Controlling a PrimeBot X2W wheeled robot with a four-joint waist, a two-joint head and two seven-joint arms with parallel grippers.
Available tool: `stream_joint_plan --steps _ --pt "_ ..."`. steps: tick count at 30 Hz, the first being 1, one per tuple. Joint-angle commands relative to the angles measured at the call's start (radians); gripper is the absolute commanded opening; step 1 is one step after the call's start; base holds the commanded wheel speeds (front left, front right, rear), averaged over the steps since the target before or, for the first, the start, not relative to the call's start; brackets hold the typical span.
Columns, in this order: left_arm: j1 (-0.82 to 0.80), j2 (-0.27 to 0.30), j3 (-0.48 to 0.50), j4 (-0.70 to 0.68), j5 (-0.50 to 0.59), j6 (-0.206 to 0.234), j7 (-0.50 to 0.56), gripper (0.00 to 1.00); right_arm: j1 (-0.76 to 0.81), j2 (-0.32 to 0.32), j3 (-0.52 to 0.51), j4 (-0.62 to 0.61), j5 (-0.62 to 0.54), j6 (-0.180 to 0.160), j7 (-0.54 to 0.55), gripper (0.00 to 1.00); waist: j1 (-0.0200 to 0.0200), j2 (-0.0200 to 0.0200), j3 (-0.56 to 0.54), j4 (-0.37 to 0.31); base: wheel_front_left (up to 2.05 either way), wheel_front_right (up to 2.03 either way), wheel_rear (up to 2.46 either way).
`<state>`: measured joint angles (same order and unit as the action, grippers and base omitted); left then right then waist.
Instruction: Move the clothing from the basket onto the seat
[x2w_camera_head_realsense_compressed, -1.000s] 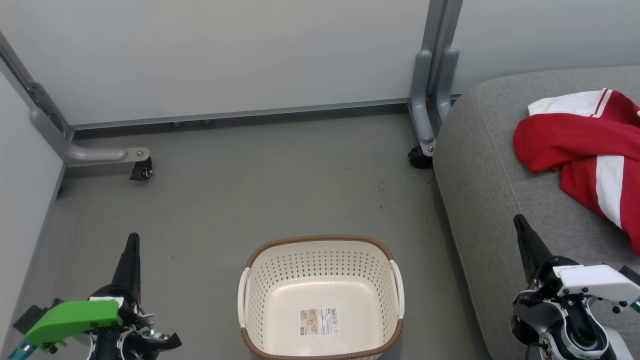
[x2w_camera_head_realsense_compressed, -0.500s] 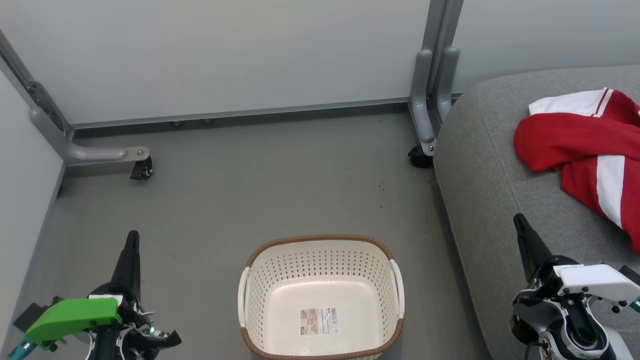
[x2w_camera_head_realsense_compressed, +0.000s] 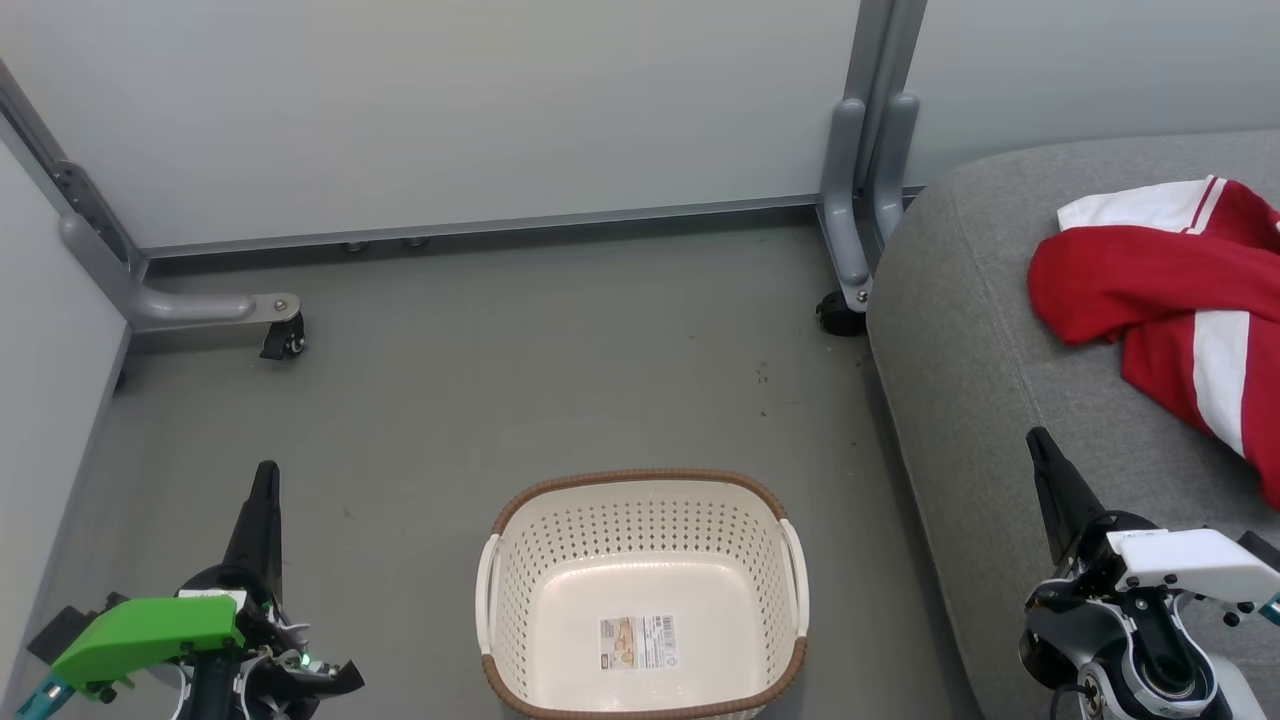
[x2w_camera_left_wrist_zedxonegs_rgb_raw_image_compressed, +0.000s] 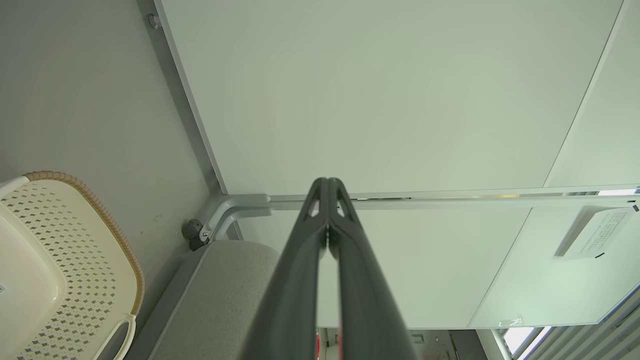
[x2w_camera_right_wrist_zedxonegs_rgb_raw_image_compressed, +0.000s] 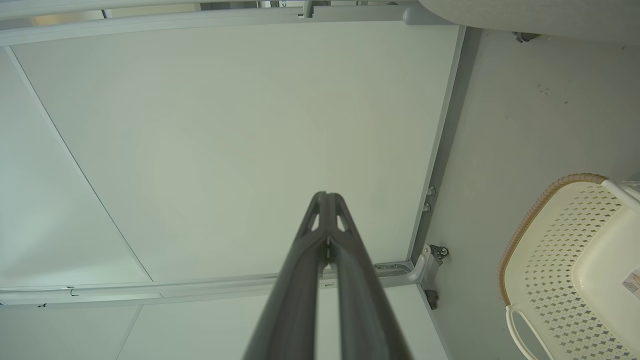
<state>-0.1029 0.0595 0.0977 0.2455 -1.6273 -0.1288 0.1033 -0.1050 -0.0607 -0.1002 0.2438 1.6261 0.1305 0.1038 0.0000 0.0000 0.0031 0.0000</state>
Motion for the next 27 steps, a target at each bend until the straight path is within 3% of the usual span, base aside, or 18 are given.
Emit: stream_joint_plan --steps 1,27 --pt "-0.013 0.003 0.005 0.001 0.004 -0.006 0.002 0.00 -0.006 0.001 -0.002 0.002 -0.003 0.000 0.001 0.00 0.0000 0.0000 0.000 0.000 0.00 0.00 0.00" --pt "-0.013 0.000 0.010 0.001 0.010 -0.006 0.007 0.00 -0.007 0.003 -0.007 0.002 -0.009 0.000 0.006 0.00 0.0000 0.0000 0.000 0.000 0.00 0.00 0.00"
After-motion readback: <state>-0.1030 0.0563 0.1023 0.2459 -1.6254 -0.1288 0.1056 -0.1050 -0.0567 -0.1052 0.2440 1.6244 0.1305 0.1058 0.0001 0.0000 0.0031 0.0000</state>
